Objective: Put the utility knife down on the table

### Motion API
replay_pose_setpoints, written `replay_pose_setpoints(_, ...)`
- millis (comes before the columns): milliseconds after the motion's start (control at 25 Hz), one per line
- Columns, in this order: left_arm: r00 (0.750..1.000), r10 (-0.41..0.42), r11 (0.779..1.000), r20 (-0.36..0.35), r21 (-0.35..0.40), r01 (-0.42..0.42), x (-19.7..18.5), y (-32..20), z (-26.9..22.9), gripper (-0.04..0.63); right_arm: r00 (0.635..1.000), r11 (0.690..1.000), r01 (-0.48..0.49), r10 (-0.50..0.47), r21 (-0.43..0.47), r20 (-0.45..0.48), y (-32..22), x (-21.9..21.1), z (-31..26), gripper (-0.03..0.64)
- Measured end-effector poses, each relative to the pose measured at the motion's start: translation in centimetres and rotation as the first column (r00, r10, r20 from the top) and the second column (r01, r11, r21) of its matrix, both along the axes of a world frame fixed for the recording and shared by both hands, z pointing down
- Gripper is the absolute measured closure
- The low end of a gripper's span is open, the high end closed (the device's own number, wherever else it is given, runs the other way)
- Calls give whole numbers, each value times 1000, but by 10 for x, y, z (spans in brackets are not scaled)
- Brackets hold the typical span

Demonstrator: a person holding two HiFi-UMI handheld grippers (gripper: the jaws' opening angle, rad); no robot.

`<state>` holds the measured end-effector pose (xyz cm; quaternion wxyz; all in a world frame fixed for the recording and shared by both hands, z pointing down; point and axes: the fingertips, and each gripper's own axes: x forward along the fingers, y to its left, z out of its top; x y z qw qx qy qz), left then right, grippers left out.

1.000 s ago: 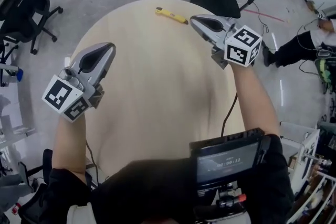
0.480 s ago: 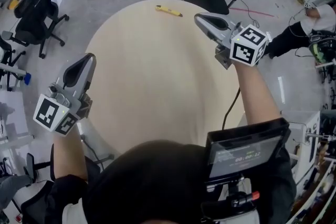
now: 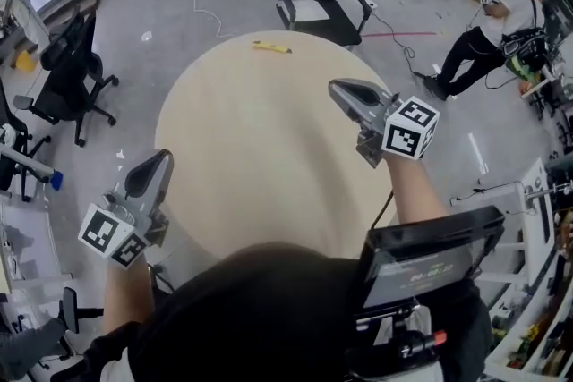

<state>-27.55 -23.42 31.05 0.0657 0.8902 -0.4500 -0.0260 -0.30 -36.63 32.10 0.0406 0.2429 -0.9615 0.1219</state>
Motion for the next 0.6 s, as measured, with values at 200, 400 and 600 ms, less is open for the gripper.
replay_pose_setpoints(200, 1000, 1, 1000, -24, 0, -1, 40, 45, -14, 597, 997, 1000, 7, -7, 1, 73, 60, 34, -13, 603)
replay_pose_setpoints(400, 997, 4, 1000, -74, -19, -6, 121, 83, -24, 597, 994, 999, 43, -45, 17, 100, 112, 95, -20, 603)
replay_pose_setpoints(600, 991, -11, 999, -135, -37, 6, 196, 110, -31, 597, 992, 996, 85, -88, 40, 86, 151, 161, -30, 603)
